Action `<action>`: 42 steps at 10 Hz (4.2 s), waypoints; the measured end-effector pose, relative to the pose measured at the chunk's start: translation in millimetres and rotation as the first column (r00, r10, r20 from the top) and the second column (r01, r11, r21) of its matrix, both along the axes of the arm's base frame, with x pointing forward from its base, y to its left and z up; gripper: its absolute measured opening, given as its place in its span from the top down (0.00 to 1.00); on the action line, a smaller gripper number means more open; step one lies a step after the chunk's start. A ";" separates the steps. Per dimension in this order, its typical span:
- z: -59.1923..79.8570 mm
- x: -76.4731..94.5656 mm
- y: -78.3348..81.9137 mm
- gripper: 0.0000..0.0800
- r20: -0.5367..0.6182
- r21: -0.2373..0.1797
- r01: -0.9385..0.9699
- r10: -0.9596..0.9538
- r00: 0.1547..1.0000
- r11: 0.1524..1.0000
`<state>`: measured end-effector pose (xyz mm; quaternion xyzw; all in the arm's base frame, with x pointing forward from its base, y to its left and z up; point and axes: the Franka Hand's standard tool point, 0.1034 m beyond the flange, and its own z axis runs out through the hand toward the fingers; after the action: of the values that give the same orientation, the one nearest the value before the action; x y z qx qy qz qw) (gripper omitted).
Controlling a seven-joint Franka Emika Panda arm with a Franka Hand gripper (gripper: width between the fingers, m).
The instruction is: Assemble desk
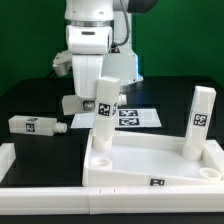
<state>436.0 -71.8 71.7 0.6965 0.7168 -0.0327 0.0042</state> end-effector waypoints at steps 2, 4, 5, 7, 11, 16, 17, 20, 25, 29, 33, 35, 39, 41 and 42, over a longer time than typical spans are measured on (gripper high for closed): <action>-0.2 -1.3 -6.0 0.66 -0.006 -0.004 -0.068 0.068 0.998 0.998; -0.3 -2.9 -13.9 0.66 -0.015 -0.008 -0.168 0.168 0.986 0.986; -2.1 -4.7 -16.1 0.66 -0.020 -0.008 -0.188 0.188 0.982 0.982; -15.9 -26.1 -17.1 0.66 -0.062 0.005 -0.247 0.247 0.967 0.969; -17.4 -37.6 -20.8 0.66 -0.027 0.010 -0.384 0.384 0.923 0.923; -22.4 -34.6 6.1 0.66 -0.012 0.024 -0.479 0.479 0.878 0.878; -29.6 -36.4 9.9 0.66 -0.022 0.040 -0.566 0.567 0.824 0.824; -58.7 -37.5 13.6 0.66 -0.061 0.079 -0.668 0.673 0.738 0.740; -64.4 -43.1 13.3 0.53 -0.082 0.084 -0.721 0.726 0.683 0.688; -21.6 -41.1 9.7 0.20 -0.096 0.014 -0.495 0.494 0.864 0.869; -3.2 -37.3 2.8 0.19 -0.111 -0.038 -0.204 0.199 0.974 0.978; -3.7 -38.3 1.2 0.19 -0.100 -0.057 -0.060 0.054 0.994 0.997; 1.9 -40.0 -30.5 0.19 -0.127 -0.149 0.503 -0.521 0.844 0.851; 0.8 -37.2 -32.0 0.19 -0.084 -0.123 0.524 -0.535 0.840 0.842; -0.3 -37.4 -31.0 0.19 -0.076 -0.131 0.572 -0.583 0.809 0.810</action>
Offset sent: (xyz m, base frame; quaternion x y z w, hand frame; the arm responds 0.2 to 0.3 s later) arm 0.0000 0.0000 0.0000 0.0000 0.0000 -0.1938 0.9810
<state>398.6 -102.8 71.4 0.8774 0.4673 -0.1081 -0.0106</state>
